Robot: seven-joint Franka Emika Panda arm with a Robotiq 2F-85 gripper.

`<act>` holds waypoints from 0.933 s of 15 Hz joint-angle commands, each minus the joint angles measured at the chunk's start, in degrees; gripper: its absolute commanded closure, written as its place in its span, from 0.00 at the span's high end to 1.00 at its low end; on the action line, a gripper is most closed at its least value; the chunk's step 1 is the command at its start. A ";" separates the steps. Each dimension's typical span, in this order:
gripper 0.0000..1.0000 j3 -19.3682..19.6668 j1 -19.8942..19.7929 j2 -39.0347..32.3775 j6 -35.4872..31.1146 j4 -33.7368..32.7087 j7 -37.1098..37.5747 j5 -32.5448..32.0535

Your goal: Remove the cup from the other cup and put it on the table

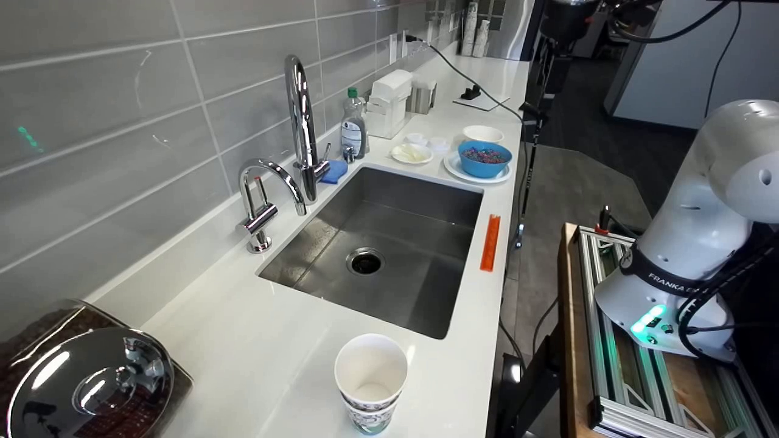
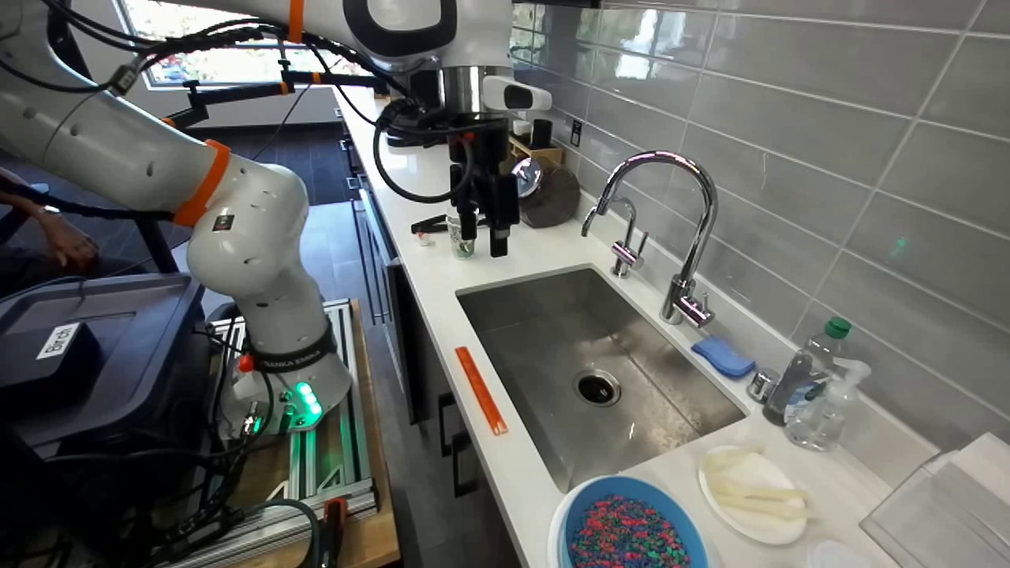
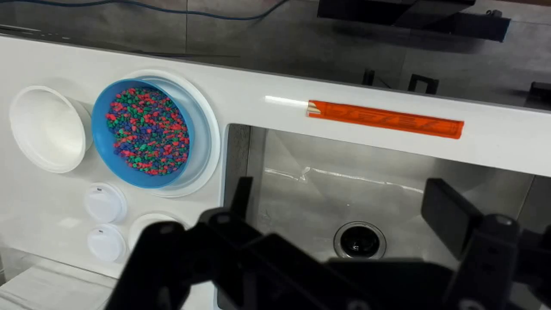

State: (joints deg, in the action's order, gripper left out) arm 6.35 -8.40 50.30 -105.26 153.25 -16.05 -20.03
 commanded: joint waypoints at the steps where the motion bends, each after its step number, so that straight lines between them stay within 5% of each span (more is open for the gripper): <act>1: 1.00 0.92 1.25 0.06 0.45 -0.18 0.74 -0.72; 8: 1.00 -6.19 12.75 -3.69 -1.89 0.16 0.06 2.78; 14: 1.00 -12.50 21.97 -11.11 -10.61 -0.69 0.48 5.15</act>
State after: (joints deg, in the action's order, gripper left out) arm -4.11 10.19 43.92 -111.80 153.32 -15.70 -16.44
